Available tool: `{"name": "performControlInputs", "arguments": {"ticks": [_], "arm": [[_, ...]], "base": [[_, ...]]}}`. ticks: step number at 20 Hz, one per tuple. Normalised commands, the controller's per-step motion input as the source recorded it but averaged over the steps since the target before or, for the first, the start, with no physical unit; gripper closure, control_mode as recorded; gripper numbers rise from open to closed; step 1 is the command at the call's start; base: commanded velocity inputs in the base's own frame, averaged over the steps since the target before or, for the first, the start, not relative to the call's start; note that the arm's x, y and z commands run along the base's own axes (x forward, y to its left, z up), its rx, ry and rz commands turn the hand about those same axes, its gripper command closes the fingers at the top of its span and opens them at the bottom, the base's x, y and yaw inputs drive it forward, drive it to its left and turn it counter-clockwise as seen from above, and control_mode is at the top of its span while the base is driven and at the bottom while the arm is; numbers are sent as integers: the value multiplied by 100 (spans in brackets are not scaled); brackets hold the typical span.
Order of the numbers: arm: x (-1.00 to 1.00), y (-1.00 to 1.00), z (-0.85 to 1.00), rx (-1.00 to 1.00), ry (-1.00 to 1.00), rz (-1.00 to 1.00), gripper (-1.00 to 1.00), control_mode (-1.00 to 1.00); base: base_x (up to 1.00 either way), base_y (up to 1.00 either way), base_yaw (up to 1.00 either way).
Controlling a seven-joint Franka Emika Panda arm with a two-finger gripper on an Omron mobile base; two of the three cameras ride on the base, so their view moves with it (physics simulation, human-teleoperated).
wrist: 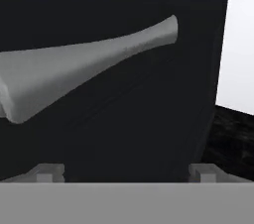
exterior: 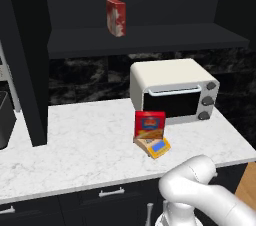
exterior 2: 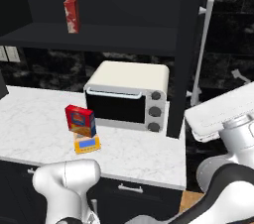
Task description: Pick the boxed food and place it on the digital scale for weighing, and close the cabinet.
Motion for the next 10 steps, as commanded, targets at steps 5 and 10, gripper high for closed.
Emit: {"name": "performControlInputs", "arguments": {"ticks": [5,10], "arm": [[49,91,26,-13,-5,-1,-100,-100],[62,100,29,-14,-1,-5,-100,-100]], "base": [[0,0,0],[0,0,0]]}}
